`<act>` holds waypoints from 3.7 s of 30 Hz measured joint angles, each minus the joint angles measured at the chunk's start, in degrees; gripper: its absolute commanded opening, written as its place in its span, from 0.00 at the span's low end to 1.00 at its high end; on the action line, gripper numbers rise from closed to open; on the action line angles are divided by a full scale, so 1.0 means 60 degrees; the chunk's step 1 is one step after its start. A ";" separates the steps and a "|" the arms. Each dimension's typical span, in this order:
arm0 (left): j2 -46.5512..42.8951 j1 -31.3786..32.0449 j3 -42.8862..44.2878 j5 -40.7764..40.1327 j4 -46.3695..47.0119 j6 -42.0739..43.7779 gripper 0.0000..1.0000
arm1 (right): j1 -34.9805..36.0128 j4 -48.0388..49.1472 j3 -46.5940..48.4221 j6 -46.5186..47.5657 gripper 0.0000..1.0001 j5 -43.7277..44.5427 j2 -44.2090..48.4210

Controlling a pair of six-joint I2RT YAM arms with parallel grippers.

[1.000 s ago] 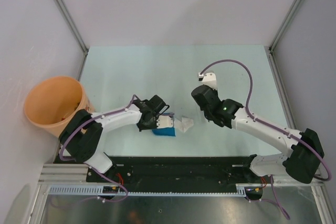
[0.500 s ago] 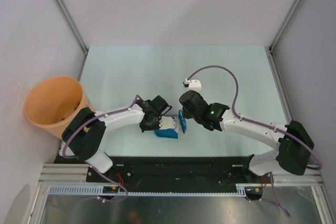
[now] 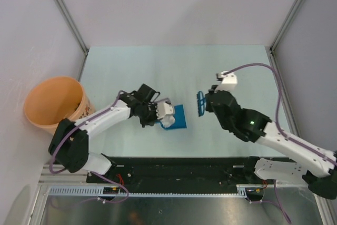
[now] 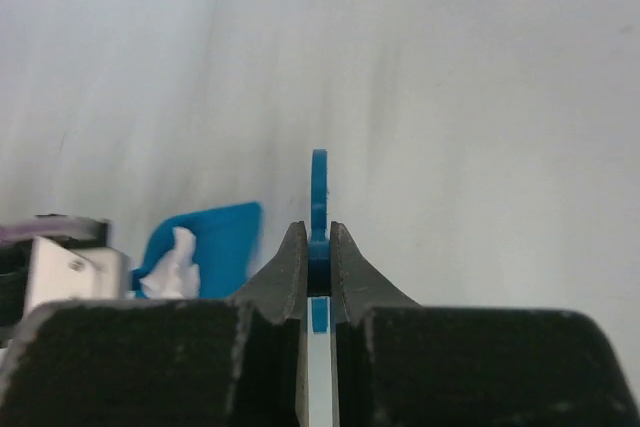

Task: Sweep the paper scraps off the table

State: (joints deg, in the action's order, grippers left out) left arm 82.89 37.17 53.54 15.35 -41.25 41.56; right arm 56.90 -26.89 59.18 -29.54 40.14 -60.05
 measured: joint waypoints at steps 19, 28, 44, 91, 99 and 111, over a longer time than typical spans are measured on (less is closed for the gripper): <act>-0.3606 -0.7096 0.2222 0.4342 -0.0780 -0.1847 0.00 | -0.0339 -0.2634 0.0976 0.0776 0.00 0.3158 0.2965; -0.4991 -1.2830 0.3177 0.7129 -0.1268 -0.3056 0.00 | -0.0474 -0.2605 0.0973 0.0943 0.00 0.2889 0.2368; -0.2379 -1.7970 0.1461 1.0837 -0.1723 -0.6102 0.00 | -0.0521 -0.2437 0.0962 0.1064 0.00 0.2601 0.2342; 0.3632 0.1260 0.5355 -0.2838 -0.1902 -0.3064 0.00 | -0.1891 -0.2466 0.0681 0.1475 0.00 0.1399 0.2452; 0.6386 0.1392 0.7461 -0.3738 -0.1632 -0.2798 0.02 | -0.3581 -0.2113 -0.0120 0.2269 0.00 0.0106 0.2554; 0.6539 0.1392 0.7624 -0.2685 -0.1759 -0.2390 1.00 | -0.4648 -0.0947 -0.0506 0.3566 0.00 -0.1938 0.1789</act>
State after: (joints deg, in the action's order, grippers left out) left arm 122.13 45.52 99.29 -0.75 -51.81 27.22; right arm 29.02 -32.58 56.14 -8.14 28.51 -49.32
